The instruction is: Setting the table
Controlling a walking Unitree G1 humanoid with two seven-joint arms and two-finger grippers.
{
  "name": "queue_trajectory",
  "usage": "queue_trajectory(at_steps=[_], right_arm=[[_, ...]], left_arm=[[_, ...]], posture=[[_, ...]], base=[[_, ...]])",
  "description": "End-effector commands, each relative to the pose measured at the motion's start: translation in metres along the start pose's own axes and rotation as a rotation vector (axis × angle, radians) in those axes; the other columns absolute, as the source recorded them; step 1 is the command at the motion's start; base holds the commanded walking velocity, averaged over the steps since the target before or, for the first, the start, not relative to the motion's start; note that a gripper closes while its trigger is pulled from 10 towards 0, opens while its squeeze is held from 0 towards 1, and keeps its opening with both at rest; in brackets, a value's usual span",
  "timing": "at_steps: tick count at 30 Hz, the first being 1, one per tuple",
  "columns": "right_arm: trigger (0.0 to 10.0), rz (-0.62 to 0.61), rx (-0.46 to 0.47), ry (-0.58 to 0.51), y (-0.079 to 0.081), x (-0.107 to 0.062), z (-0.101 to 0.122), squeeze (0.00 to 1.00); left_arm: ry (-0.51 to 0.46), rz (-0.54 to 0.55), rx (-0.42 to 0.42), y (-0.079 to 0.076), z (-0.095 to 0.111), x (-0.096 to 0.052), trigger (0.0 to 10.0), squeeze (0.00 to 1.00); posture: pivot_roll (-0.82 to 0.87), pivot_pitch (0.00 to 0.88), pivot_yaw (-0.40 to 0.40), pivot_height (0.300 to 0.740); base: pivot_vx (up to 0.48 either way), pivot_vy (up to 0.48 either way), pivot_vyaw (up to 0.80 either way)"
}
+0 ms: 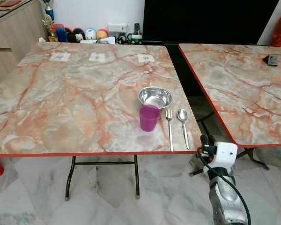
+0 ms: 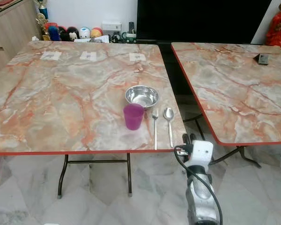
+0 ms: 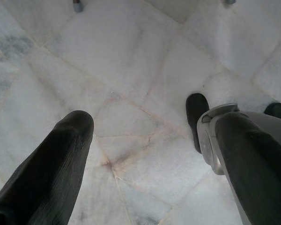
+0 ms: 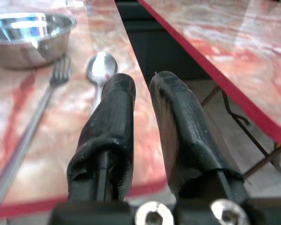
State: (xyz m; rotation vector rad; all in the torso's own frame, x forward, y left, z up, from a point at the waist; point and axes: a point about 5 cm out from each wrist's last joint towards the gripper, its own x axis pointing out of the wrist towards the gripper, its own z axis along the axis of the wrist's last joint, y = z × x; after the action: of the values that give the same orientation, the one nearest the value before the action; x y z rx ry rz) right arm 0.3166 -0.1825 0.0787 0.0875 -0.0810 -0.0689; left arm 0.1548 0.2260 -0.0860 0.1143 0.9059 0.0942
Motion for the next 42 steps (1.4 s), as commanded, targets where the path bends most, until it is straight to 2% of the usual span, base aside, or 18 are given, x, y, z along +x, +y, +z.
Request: queue_trajectory(at_steps=[1, 12, 32, 34, 37, 40, 42], right_arm=[[10.0, -0.003, 0.004, 0.005, -0.001, 0.001, -0.001, 0.0], [10.0, -0.016, 0.022, 0.013, 0.001, 0.002, 0.002, 0.0], [10.0, -0.081, 0.042, 0.02, -0.004, 0.005, 0.003, 0.0], [10.0, -0.105, 0.041, -0.003, -0.006, 0.005, 0.007, 0.0], [10.0, -0.141, 0.053, -0.1, -0.011, 0.008, 0.024, 0.0], [10.0, -0.138, 0.024, -0.154, -0.012, 0.009, 0.034, 0.0], [10.0, -0.14, 0.025, -0.157, -0.013, 0.01, 0.036, 0.0]], left_arm=[[0.026, 0.0, -0.008, 0.0, -0.007, -0.002, 10.0, 0.0], [0.015, -0.001, -0.015, 0.002, -0.006, -0.002, 10.0, 0.0], [-0.009, -0.032, -0.008, -0.003, -0.004, -0.002, 10.0, 0.0], [-0.011, -0.036, -0.005, -0.004, -0.003, -0.002, 10.0, 0.0], [-0.015, -0.04, -0.002, -0.005, -0.003, -0.002, 10.0, 0.0], [-0.015, -0.041, 0.0, -0.006, -0.003, -0.002, 10.0, 0.0], [-0.012, -0.041, 0.0, -0.006, -0.004, -0.002, 10.0, 0.0]], posture=[[0.04, 0.083, -0.035, 0.74], [0.05, 0.094, -0.025, 0.74], [0.06, 0.104, -0.02, 0.74], [0.06, 0.105, -0.021, 0.74], [0.06, 0.105, -0.021, 0.74], [0.05, 0.105, -0.021, 0.74], [0.05, 0.105, -0.021, 0.74]], base=[[0.0, 0.0, 0.0], [0.0, 0.0, 0.71], [0.0, 0.0, 0.0], [0.0, 0.0, 0.0], [0.0, 0.0, 0.0], [0.0, 0.0, 0.0], [0.0, 0.0, 0.0]])
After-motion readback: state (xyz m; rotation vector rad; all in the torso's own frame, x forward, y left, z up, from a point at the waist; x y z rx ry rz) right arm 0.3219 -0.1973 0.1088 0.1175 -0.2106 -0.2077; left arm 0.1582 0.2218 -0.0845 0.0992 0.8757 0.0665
